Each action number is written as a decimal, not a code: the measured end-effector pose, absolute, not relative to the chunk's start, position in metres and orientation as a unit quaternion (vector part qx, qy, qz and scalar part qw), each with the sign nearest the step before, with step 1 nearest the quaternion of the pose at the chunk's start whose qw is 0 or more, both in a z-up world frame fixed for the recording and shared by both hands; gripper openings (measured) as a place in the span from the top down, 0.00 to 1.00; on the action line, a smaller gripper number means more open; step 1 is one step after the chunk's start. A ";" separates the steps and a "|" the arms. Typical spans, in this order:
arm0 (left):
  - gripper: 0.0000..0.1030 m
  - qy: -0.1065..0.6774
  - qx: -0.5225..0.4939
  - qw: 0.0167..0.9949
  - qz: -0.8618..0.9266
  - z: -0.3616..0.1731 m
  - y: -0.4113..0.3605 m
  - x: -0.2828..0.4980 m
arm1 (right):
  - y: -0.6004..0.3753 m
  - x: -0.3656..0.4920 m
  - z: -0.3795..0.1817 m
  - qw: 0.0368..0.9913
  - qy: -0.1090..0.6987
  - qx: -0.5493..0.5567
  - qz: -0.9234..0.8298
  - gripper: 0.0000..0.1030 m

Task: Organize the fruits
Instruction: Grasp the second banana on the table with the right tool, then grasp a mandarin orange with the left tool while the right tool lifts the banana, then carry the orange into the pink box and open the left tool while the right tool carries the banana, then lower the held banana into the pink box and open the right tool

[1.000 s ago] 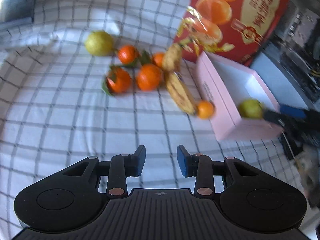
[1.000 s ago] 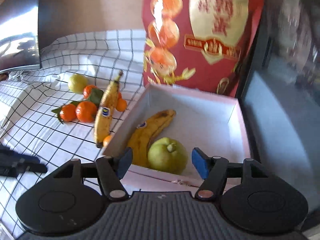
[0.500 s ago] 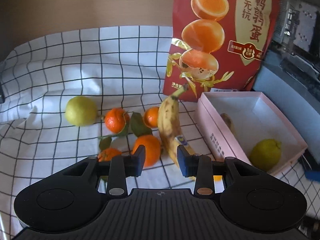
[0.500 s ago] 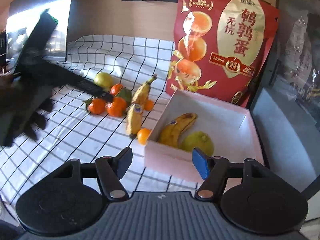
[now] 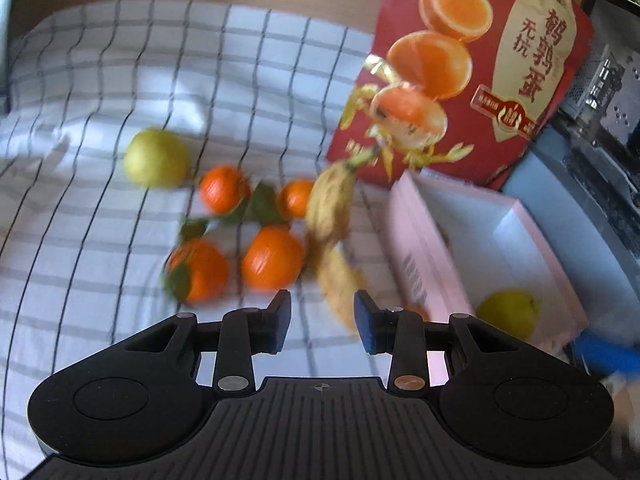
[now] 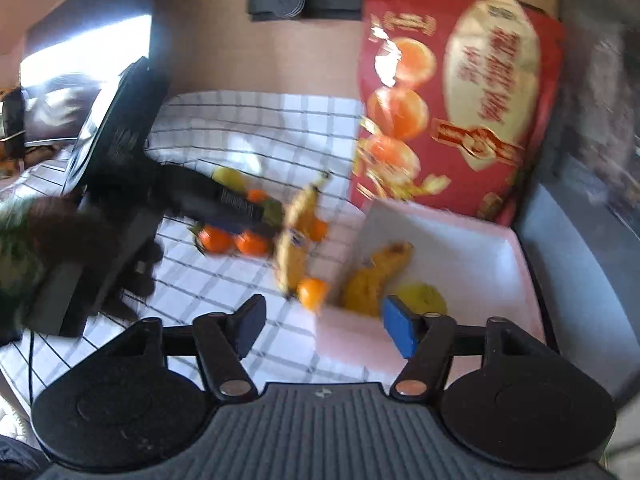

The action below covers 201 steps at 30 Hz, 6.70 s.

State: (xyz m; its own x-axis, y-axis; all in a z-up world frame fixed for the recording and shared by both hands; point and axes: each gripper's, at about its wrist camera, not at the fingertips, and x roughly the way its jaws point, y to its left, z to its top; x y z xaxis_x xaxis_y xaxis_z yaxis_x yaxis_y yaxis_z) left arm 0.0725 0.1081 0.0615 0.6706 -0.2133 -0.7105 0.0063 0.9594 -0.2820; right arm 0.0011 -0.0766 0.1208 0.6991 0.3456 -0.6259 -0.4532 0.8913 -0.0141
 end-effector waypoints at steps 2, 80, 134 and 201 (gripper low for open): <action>0.62 0.410 -0.129 0.901 -0.060 0.058 0.118 0.062 | -0.059 0.024 0.123 0.909 0.332 -0.091 0.235 0.54; 0.58 0.405 0.022 0.913 -0.036 0.056 0.097 0.065 | -0.076 -0.033 0.072 0.870 0.405 -0.080 0.270 0.40; 0.48 0.382 -0.110 0.911 -0.107 0.120 0.120 -0.034 | -0.068 -0.002 0.141 0.889 0.304 -0.031 0.341 0.65; 0.51 0.450 -0.210 0.859 -0.122 0.051 0.120 0.015 | -0.189 0.169 0.061 0.865 0.468 0.055 0.175 0.65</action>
State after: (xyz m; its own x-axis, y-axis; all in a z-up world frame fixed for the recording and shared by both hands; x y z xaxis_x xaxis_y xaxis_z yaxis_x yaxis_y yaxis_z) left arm 0.0150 0.1199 0.0508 0.5643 -0.3997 -0.7224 0.0211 0.8817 -0.4713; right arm 0.1690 -0.1886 0.0614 0.5010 0.3546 -0.7895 -0.2512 0.9325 0.2594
